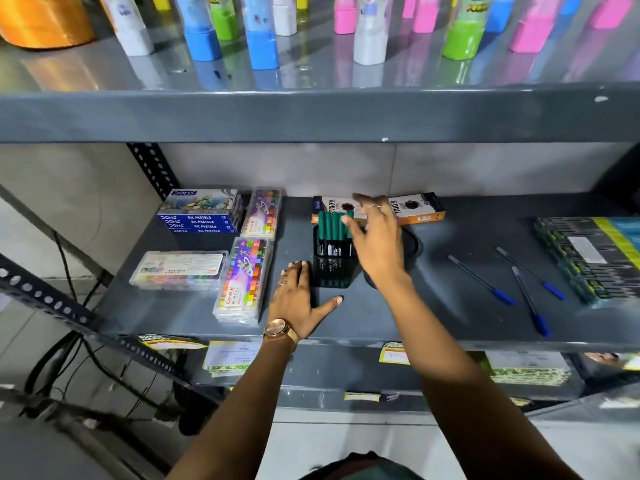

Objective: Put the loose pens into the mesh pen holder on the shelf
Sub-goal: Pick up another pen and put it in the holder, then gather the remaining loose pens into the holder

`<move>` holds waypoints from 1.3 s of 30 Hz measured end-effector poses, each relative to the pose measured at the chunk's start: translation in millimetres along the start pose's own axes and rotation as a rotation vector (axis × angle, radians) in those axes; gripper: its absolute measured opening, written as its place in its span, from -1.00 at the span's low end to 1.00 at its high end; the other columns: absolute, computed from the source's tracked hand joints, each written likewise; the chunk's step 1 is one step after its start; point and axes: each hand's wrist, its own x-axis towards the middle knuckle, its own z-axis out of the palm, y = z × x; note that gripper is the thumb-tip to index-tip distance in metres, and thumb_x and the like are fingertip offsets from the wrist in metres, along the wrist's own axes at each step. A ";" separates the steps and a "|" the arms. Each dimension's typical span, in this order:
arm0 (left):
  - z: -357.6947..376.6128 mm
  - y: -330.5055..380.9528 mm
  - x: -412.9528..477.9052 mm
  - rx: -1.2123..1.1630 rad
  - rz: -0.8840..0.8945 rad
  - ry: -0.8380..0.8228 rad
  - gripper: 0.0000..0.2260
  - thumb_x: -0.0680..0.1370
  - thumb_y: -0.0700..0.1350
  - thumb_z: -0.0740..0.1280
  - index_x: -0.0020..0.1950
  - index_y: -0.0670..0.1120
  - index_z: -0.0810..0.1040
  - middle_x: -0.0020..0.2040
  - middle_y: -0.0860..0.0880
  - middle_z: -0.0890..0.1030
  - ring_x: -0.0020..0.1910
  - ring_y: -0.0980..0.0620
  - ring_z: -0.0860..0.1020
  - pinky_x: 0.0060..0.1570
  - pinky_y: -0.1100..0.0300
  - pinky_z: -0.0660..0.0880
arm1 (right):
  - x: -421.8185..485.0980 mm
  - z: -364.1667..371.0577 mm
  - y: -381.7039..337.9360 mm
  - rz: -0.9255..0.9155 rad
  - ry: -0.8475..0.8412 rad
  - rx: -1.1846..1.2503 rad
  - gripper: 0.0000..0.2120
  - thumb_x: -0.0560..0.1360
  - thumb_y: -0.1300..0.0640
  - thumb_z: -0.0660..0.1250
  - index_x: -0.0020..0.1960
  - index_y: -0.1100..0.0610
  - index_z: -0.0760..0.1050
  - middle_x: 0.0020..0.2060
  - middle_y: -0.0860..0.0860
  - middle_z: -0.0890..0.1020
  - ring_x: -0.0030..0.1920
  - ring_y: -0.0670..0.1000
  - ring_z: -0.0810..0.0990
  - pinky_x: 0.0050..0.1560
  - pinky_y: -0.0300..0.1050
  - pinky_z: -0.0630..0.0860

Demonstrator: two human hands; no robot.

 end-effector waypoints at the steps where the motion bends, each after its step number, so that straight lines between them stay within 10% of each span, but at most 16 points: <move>1: 0.8 0.4 0.1 0.004 -0.001 -0.002 -0.07 0.38 0.45 0.17 0.52 -0.15 0.09 0.53 -0.17 0.18 0.50 -0.17 0.15 0.45 -0.06 0.18 | -3.7 -9.8 11.1 0.045 0.049 0.001 -0.72 0.53 0.07 0.35 0.18 0.19 0.53 0.17 0.19 0.52 0.10 0.25 0.55 0.04 0.03 0.53; 16: 3.0 -0.3 2.5 0.056 0.036 0.003 -0.14 0.42 0.39 0.05 0.47 -0.25 0.19 0.49 -0.25 0.25 0.49 -0.21 0.17 0.45 -0.07 0.15 | -62.4 -110.2 178.8 0.618 -0.122 -0.416 -0.65 0.49 0.19 0.40 0.22 0.30 0.46 0.19 0.32 0.54 0.27 0.33 0.37 0.19 0.16 0.45; 22: 0.7 1.6 0.6 0.064 0.032 -0.002 -0.12 0.41 0.42 0.01 0.48 -0.24 0.19 0.49 -0.23 0.25 0.49 -0.20 0.18 0.45 -0.08 0.17 | -65.1 -109.6 172.6 0.532 0.026 -0.221 -0.66 0.40 0.27 0.47 0.15 0.24 0.55 -0.01 0.29 0.69 0.12 0.29 0.59 0.11 0.06 0.52; 28: 0.0 3.2 -0.2 0.053 0.015 0.000 -0.17 0.43 0.38 0.07 0.49 -0.21 0.19 0.51 -0.19 0.23 0.49 -0.18 0.18 0.45 -0.08 0.19 | -24.7 -142.6 118.0 0.391 0.398 0.570 -0.58 0.28 0.40 0.55 -0.07 0.01 0.49 -0.23 0.03 0.67 -0.28 -0.19 0.69 -0.08 -0.17 0.66; 35: -1.5 5.5 -1.2 0.053 0.013 -0.002 -0.17 0.43 0.37 0.06 0.49 -0.20 0.17 0.51 -0.19 0.22 0.50 -0.16 0.17 0.46 -0.06 0.17 | 37.5 -125.5 69.1 0.133 0.225 0.456 -0.76 0.21 0.34 0.59 -0.19 0.28 0.59 -0.36 -0.12 0.70 -0.38 -0.31 0.65 -0.33 -0.42 0.57; 39: -1.3 5.5 -2.0 0.047 0.011 -0.001 -0.17 0.43 0.37 0.07 0.50 -0.20 0.16 0.52 -0.18 0.22 0.50 -0.15 0.16 0.46 -0.04 0.15 | 40.4 -80.1 71.0 0.192 -0.004 0.314 -0.77 0.26 0.35 0.58 -0.16 0.22 0.57 -0.23 0.19 0.69 -0.23 0.03 0.67 -0.10 0.01 0.67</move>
